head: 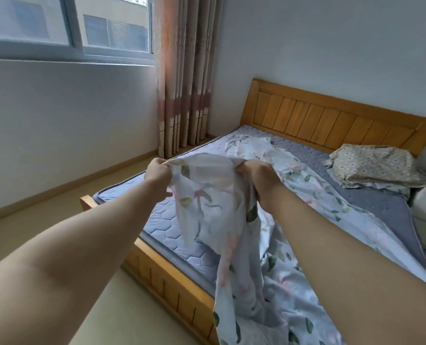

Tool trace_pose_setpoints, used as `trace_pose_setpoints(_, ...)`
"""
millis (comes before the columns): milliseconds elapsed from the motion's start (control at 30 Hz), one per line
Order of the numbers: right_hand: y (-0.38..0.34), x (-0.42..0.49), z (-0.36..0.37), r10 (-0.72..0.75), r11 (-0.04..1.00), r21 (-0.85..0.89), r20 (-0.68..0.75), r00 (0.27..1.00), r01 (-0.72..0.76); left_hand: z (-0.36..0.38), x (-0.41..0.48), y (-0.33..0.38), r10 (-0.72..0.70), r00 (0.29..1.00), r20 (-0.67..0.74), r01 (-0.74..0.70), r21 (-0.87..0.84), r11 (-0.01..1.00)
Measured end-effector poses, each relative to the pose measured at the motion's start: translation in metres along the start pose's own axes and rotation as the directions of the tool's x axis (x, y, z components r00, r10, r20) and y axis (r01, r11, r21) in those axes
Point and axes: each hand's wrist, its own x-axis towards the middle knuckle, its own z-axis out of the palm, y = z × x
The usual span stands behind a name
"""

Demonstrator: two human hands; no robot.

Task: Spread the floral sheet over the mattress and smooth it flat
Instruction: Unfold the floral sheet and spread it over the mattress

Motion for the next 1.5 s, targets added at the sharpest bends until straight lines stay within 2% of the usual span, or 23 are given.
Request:
trace_pose_setpoints(33,-0.003,-0.002,0.005,0.078,0.997,-0.025,0.113,0.990,-0.076,-0.002,0.007,0.006,-0.026,0.999,0.025,0.029,-0.155,0.987)
trace_pose_setpoints(100,-0.011,0.001,0.026,0.171,0.985,-0.057,0.268,0.948,-0.162,-0.013,0.022,0.020,0.029,0.998,0.048,-0.015,-0.272,0.962)
trace_pose_setpoints(133,-0.016,0.007,0.040,0.174,0.984,-0.069,0.253,0.952,-0.162,-0.020,0.028,0.027,0.101,0.993,0.065,-0.080,-0.262,0.962)
trace_pose_setpoints(200,-0.026,0.022,0.075,0.122,0.986,-0.125,0.112,0.986,-0.108,-0.044,0.043,0.040,0.257,0.959,0.121,-0.230,-0.199,0.953)
trace_pose_setpoints(233,-0.029,0.031,0.091,0.076,0.981,-0.182,0.035,0.997,-0.068,-0.057,0.050,0.045,0.313,0.938,0.152,-0.287,-0.169,0.943)
trace_pose_setpoints(300,-0.033,0.053,0.130,0.001,0.960,-0.279,-0.021,1.000,-0.007,-0.092,0.066,0.055,0.381,0.901,0.207,-0.361,-0.129,0.924)
trace_pose_setpoints(433,-0.044,0.082,0.204,-0.058,0.944,-0.320,0.092,0.994,0.085,-0.153,0.088,0.066,0.449,0.835,0.318,-0.431,-0.128,0.893)
trace_pose_setpoints(500,-0.050,0.089,0.232,-0.054,0.945,-0.311,0.170,0.984,0.106,-0.175,0.100,0.068,0.451,0.811,0.373,-0.460,-0.071,0.885)
trace_pose_setpoints(600,-0.053,0.101,0.276,-0.027,0.963,-0.235,0.405,0.914,0.133,-0.208,0.122,0.068,0.439,0.806,0.398,-0.493,0.040,0.869)
trace_pose_setpoints(667,-0.054,0.109,0.302,0.012,0.936,-0.299,0.558,0.830,0.187,-0.224,0.132,0.068,0.423,0.811,0.404,-0.505,0.118,0.855)
trace_pose_setpoints(767,-0.054,0.117,0.334,0.147,0.884,-0.419,0.668,0.730,0.205,-0.242,0.146,0.066,0.396,0.827,0.400,-0.489,0.164,0.857)
trace_pose_setpoints(833,-0.056,0.126,0.347,0.189,0.851,-0.469,0.693,0.696,0.236,-0.252,0.153,0.064,0.377,0.840,0.391,-0.470,0.175,0.865)
trace_pose_setpoints(867,-0.058,0.132,0.352,0.162,0.842,-0.470,0.689,0.706,0.265,-0.258,0.158,0.064,0.369,0.847,0.382,-0.459,0.176,0.871)
trace_pose_setpoints(900,-0.060,0.138,0.355,0.105,0.844,-0.457,0.655,0.749,0.281,-0.264,0.161,0.064,0.356,0.852,0.385,-0.443,0.166,0.881)
trace_pose_setpoints(1000,-0.065,0.163,0.355,-0.146,0.883,-0.372,0.363,0.920,0.287,-0.281,0.173,0.064,0.233,0.880,0.414,-0.310,0.131,0.942)
trace_pose_setpoints(1033,-0.068,0.173,0.352,-0.204,0.884,-0.365,0.265,0.942,0.293,-0.284,0.179,0.064,0.172,0.894,0.413,-0.236,0.109,0.966)
trace_pose_setpoints(1100,-0.075,0.187,0.347,-0.269,0.871,-0.370,0.190,0.944,0.322,-0.283,0.191,0.066,0.074,0.912,0.404,-0.087,0.013,0.996)
trace_pose_setpoints(1167,-0.080,0.195,0.348,-0.338,0.830,-0.400,0.196,0.921,0.389,-0.275,0.195,0.070,0.019,0.891,0.454,-0.034,0.023,0.999)
trace_pose_setpoints(1233,-0.085,0.201,0.351,-0.415,0.788,-0.410,0.198,0.888,0.459,-0.259,0.200,0.075,-0.034,0.852,0.522,-0.062,0.166,0.984)
trace_pose_setpoints(1267,-0.086,0.206,0.351,-0.441,0.781,-0.399,0.193,0.877,0.481,-0.249,0.202,0.078,-0.046,0.856,0.514,-0.093,0.241,0.966)
trace_pose_setpoints(1333,-0.090,0.212,0.349,-0.433,0.815,-0.323,0.211,0.876,0.480,-0.233,0.207,0.085,0.022,0.918,0.396,-0.164,0.329,0.930)
trace_pose_setpoints(1433,-0.093,0.222,0.339,-0.299,0.933,-0.077,0.377,0.877,0.352,-0.224,0.217,0.094,0.148,0.960,0.239,-0.208,0.249,0.946)
trace_pose_setpoints(1500,-0.091,0.228,0.332,-0.224,0.957,-0.056,0.488,0.844,0.286,-0.225,0.222,0.099,0.180,0.956,0.230,-0.215,0.134,0.967)
